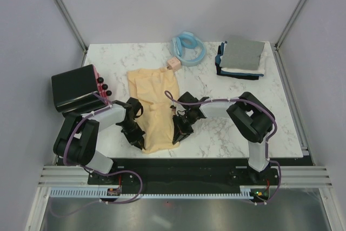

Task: Fold and stack the t-shirts

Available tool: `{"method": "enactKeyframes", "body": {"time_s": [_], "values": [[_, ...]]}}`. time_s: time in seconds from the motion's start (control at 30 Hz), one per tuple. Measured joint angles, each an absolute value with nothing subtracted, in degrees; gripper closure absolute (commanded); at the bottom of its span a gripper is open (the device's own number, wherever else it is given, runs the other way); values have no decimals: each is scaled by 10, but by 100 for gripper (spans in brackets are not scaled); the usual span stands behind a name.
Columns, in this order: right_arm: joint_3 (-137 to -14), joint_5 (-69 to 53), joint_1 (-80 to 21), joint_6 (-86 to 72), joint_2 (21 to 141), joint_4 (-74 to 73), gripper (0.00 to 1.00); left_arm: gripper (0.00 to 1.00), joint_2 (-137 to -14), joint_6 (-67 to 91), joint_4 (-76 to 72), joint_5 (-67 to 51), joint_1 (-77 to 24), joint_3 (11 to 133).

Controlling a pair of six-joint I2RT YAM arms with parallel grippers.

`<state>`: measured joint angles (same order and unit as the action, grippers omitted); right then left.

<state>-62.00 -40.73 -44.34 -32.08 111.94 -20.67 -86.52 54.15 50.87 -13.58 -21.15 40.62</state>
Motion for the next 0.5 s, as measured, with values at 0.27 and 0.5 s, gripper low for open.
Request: {"method": "enactKeyframes", "body": {"time_s": [0.27,0.5], "values": [[-620,-388,-443,-321,1105,-220,100,98,-814,542,524,-111,-215,413],[-654,-362,-435,-316,1063,-277,100,98,-764,541,555,-103,-215,462]]}}
